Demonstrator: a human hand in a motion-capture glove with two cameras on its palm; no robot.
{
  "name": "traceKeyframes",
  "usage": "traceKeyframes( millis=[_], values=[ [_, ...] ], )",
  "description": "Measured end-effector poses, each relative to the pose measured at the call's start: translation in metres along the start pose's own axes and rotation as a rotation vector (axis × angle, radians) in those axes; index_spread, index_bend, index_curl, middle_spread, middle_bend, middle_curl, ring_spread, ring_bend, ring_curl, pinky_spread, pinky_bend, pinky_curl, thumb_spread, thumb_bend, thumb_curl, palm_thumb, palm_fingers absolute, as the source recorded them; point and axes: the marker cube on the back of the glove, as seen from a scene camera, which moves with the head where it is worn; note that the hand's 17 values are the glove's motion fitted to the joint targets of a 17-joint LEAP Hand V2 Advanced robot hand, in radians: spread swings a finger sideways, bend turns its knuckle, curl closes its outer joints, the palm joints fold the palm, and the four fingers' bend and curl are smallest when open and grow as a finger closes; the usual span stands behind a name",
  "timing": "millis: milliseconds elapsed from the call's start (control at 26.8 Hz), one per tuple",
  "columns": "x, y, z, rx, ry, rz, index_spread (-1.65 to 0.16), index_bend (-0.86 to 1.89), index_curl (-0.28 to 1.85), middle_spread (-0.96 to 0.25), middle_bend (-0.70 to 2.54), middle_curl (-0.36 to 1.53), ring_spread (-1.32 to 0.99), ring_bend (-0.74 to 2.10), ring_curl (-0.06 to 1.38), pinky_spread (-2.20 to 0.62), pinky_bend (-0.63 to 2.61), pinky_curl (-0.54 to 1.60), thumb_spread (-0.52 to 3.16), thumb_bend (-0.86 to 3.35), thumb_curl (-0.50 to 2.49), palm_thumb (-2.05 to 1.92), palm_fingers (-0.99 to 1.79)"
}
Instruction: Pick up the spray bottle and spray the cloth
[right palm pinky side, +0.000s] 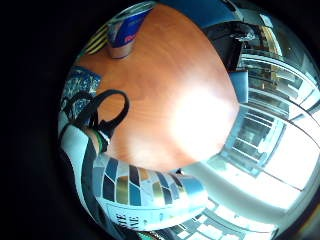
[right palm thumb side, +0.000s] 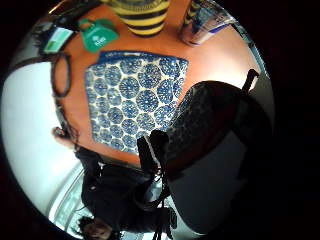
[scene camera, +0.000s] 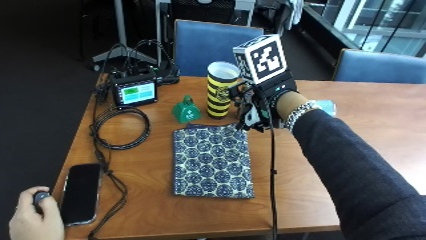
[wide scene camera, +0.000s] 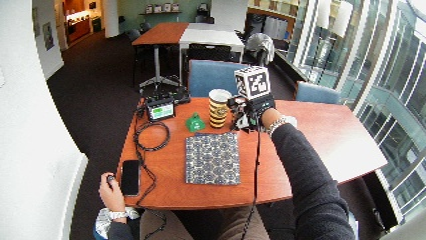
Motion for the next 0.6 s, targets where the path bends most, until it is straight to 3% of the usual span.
traceKeyframes(
  millis=[596],
  values=[
    [-0.022, -0.010, 0.023, -0.050, 0.031, -0.029, -0.28, 0.47, 0.53, -0.24, 0.69, 0.50, -0.20, 0.57, 0.43, -0.31, 0.42, 0.39, 1.06, -0.03, 0.30, 0.44, 1.42]
  ],
)
